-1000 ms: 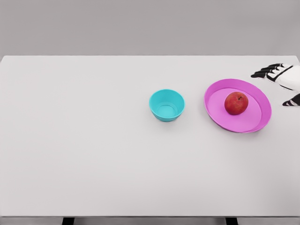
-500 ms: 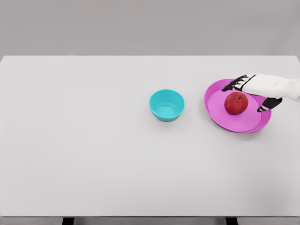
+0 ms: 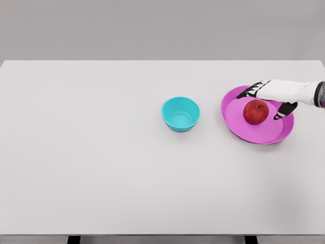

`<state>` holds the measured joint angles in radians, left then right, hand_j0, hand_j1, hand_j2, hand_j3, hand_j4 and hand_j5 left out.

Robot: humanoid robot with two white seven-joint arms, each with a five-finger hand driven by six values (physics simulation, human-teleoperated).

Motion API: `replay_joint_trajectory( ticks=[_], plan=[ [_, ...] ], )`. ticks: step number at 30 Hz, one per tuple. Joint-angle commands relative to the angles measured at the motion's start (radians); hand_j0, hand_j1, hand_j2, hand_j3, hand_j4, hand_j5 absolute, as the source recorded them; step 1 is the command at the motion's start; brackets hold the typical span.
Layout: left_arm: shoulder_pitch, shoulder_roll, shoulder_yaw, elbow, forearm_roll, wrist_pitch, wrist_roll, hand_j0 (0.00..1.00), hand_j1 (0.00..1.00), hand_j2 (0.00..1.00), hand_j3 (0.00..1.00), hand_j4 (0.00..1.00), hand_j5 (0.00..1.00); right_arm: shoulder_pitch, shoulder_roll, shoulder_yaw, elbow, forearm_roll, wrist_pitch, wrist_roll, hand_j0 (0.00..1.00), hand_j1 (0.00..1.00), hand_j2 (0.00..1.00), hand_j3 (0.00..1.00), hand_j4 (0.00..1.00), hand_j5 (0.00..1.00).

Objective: Put the apple from the pink plate into the blue bowl with your right arm

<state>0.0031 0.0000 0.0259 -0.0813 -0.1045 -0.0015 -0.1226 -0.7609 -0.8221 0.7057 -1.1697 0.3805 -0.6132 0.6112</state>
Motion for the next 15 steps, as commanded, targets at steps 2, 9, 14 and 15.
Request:
replay_joint_trajectory(
  ticks=[2,9,14,15],
  plan=[
    [0.000,0.000,0.000,0.000,0.000,0.000,0.000,1.00,1.00,1.00,1.00,1.00,1.00,0.000,0.009,0.026,0.030,-0.005,0.002,0.000,1.00,1.00,1.00,1.00,1.00,1.00],
    [0.000,0.000,0.000,0.000,0.000,0.000,0.000,1.00,1.00,1.00,1.00,1.00,1.00,-0.002,0.009,0.041,0.038,-0.005,0.002,0.000,1.00,1.00,1.00,1.00,1.00,1.00],
    [0.000,0.000,0.000,0.000,0.000,0.000,0.000,1.00,1.00,1.00,1.00,1.00,1.00,-0.002,0.009,0.046,0.035,-0.003,0.002,0.000,1.00,1.00,1.00,1.00,1.00,1.00],
    [0.000,0.000,0.000,0.000,0.000,0.000,0.000,1.00,1.00,1.00,1.00,1.00,1.00,-0.002,0.012,0.054,0.035,-0.003,0.002,0.000,0.97,0.97,0.97,0.97,0.97,0.97]
  ],
)
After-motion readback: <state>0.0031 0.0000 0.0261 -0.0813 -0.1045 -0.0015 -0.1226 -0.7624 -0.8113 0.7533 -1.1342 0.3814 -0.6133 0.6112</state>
